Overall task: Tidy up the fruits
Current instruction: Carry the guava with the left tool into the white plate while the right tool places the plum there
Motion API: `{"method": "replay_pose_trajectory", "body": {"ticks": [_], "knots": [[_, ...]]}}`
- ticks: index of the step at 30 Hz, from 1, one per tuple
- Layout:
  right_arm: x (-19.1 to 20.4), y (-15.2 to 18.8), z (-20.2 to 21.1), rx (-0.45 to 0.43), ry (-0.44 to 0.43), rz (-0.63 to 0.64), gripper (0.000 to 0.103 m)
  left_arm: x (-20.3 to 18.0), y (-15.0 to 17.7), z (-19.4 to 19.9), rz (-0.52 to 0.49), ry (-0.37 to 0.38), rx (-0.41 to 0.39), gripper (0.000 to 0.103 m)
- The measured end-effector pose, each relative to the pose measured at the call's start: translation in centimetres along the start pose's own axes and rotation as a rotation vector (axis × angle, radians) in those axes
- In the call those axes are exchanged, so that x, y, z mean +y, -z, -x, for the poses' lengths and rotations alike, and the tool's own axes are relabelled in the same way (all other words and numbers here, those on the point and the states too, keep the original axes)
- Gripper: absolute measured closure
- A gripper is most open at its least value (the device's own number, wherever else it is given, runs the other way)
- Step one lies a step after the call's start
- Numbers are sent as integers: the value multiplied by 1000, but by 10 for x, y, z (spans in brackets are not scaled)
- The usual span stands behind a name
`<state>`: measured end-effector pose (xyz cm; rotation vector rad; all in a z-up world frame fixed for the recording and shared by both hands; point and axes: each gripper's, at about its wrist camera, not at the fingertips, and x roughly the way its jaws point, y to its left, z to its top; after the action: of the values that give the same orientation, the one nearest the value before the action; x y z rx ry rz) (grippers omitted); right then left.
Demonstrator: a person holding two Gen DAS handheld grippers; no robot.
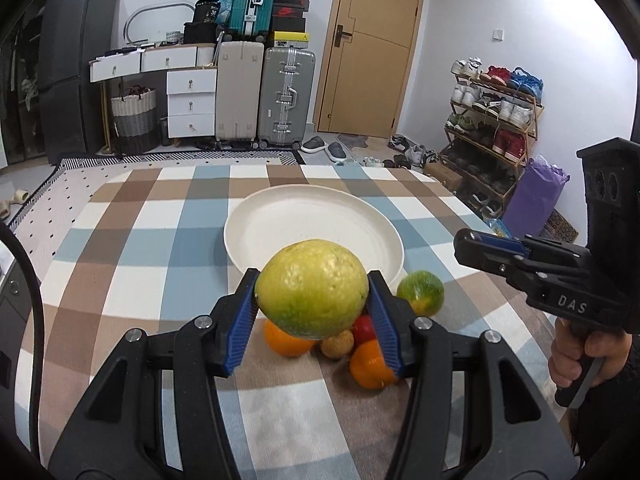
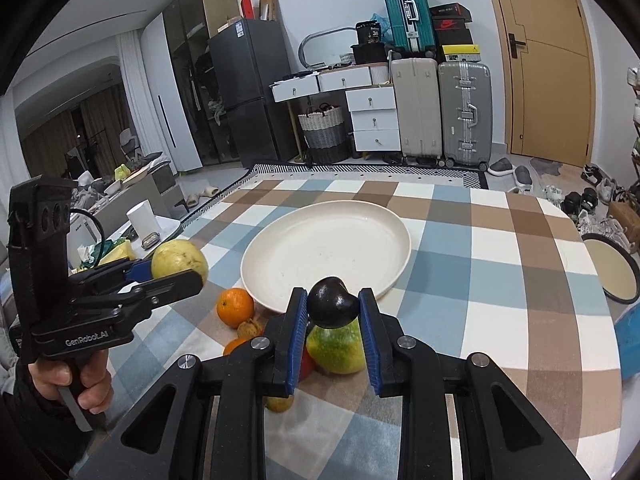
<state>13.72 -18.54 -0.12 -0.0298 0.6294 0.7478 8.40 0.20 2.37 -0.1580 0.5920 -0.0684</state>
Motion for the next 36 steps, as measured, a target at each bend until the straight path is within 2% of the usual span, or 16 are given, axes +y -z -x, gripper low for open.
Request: {"method": "replay_pose_trajectory", "body": {"ticks": [3,5,6,10,17,23,27,29,31,33,36], "knots": [[1,-6,-4,-9,-12,1,76,3,-5,-8,13,2,-13,53],[0,-10,-11,-17,-21,-14,76,4,-7,-14,21,-6,-19,56],[-1,-11,-13,-17,-23,-17,76,5,-8,-16,22,-5,-21,61],[-2,-15,-27,-6,-11,-23,76,9,-10,-23,15,1,-7,63],[-3,-10,-39,14,6,-25,76,17,2,-43,17,6,67,63],[-5,-2,-42,32,3,-22,76,10,10,-46,-14,18,82,63],[-3,1,-44,42,0,-9,76,4,12,-46,-19,52,94,62],[-3,0,-41,33,1,-5,76,0,13,-44,-22,79,96,56],[-5,0,-40,29,-1,-11,76,-7,12,-41,-30,101,90,39],[-8,0,-37,23,0,-16,76,-14,12,-41,-45,120,85,28],[-13,0,-34,15,5,-29,76,-26,13,-47,-73,126,102,25]]}}
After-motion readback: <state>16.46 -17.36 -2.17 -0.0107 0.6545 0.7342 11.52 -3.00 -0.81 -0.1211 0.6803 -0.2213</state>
